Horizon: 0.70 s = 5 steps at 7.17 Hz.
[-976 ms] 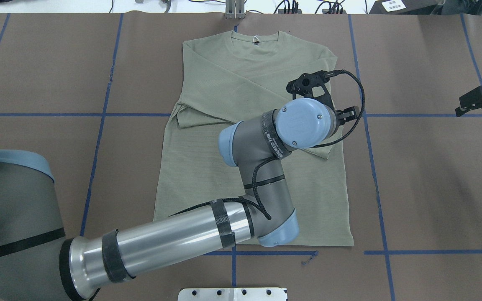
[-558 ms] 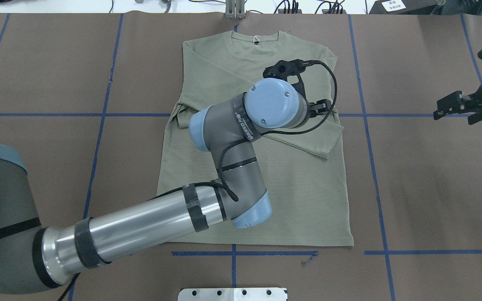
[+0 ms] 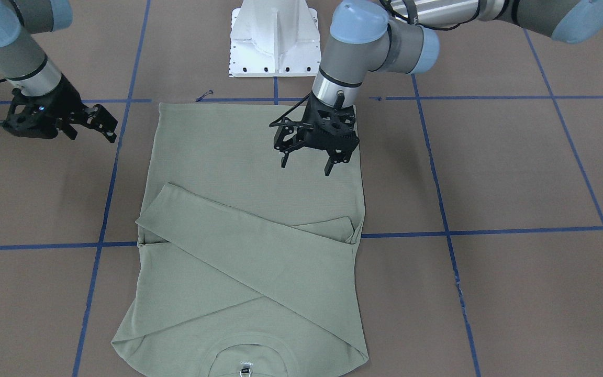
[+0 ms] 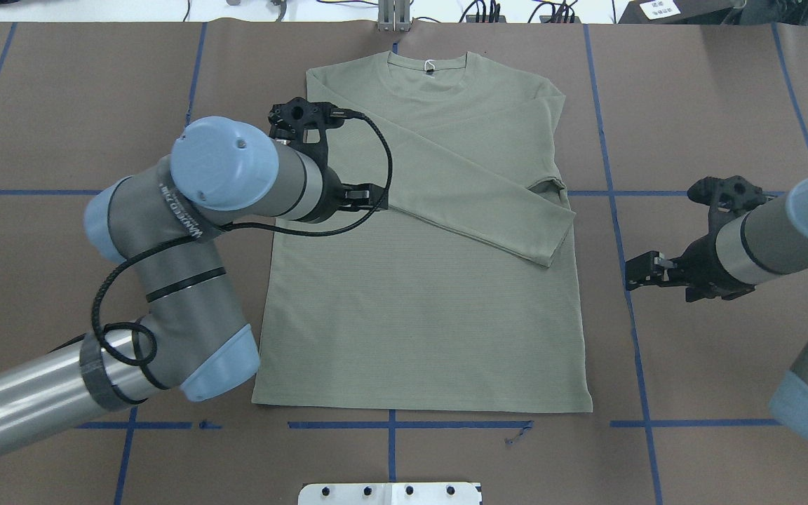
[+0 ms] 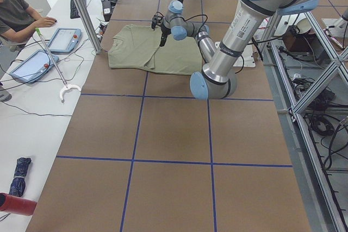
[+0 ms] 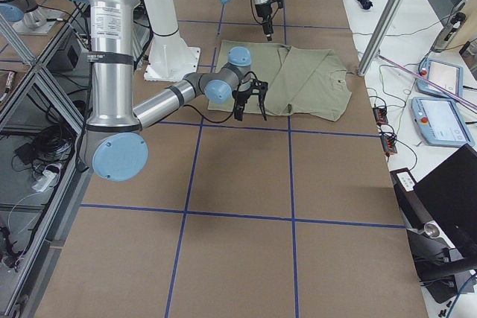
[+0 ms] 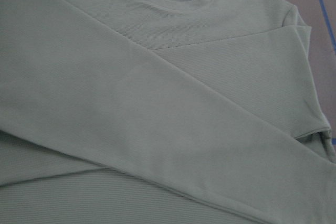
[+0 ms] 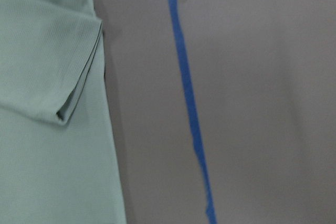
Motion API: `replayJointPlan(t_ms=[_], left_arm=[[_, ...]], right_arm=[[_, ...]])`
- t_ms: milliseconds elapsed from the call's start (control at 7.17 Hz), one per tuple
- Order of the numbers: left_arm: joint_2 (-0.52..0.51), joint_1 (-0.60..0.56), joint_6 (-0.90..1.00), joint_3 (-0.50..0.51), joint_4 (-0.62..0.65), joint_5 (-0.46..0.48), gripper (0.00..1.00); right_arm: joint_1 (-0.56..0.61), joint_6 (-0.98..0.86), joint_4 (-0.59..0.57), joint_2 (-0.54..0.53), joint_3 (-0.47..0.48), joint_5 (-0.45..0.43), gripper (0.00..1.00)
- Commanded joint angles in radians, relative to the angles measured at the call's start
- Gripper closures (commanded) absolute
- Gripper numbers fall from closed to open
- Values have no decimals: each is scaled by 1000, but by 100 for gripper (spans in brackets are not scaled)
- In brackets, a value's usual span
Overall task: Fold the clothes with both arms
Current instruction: 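Move both grippers down to the two corners of the shirt hem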
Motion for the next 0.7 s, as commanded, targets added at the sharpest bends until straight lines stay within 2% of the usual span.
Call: replayJointPlan(t_ms=[0,139,558], left_arm=[[160,-3,107,-152,20,-24,0],[186,-2,107,-184,20,-24,0],[188,3,109,-189,25,-19,0]], right_arm=[[-230,149,0,-6,37,-152,0],[-316,202,2,-6,37,-236,0],[-375,203,0,-3,25,-246,0]])
